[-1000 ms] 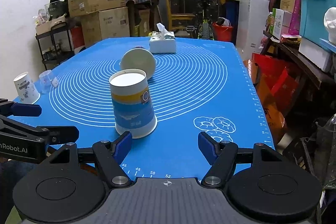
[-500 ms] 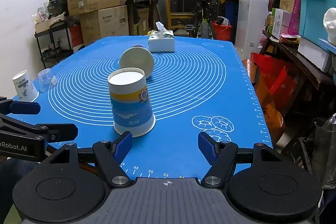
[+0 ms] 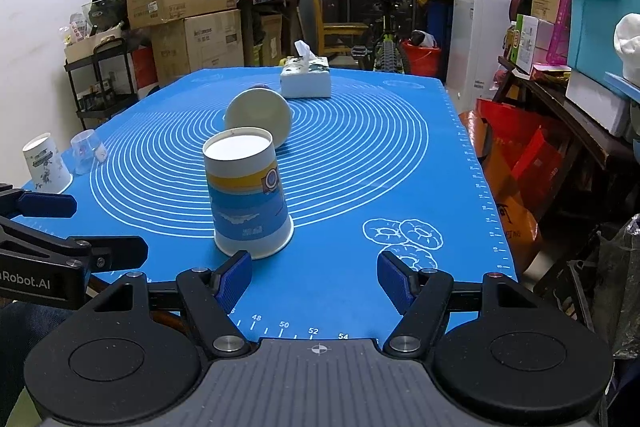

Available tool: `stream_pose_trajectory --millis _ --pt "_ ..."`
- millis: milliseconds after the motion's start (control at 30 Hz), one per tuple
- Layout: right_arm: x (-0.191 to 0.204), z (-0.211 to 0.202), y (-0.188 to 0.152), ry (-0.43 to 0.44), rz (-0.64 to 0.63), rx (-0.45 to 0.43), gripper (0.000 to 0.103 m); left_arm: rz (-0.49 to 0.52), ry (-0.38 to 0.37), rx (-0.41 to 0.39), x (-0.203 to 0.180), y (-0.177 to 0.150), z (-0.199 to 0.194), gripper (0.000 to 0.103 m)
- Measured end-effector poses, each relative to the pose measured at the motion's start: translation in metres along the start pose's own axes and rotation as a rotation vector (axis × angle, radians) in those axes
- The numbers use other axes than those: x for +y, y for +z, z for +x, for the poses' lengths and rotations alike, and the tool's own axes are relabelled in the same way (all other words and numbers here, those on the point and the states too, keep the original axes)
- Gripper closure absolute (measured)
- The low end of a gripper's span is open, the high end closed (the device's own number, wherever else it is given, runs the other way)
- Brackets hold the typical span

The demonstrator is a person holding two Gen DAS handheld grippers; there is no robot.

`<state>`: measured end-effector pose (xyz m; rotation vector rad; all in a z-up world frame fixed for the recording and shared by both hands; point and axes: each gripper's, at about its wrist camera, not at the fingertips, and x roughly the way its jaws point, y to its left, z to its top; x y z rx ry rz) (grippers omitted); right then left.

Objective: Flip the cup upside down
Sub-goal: 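Open the right tool and pull it back from the standing cup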

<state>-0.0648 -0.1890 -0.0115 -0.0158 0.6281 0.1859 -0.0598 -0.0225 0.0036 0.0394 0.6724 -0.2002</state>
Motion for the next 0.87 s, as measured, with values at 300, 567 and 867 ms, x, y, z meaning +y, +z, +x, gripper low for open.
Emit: stream_pose_trajectory --millis 300,567,867 --pt "-0.0006 -0.0011 -0.0002 -0.004 0.000 -0.001 0.028 -0.002 -0.005 0.005 -0.0010 -0.0007 0.0005 0.001" --pt "-0.0012 -0.0013 -0.0004 -0.005 0.002 0.001 0.028 -0.001 -0.006 0.006 -0.0015 -0.0010 0.0012 0.001" --pt "-0.0054 -0.0020 -0.0013 -0.007 0.009 0.002 0.028 0.007 -0.019 0.013 -0.0047 -0.0007 0.0034 0.001"
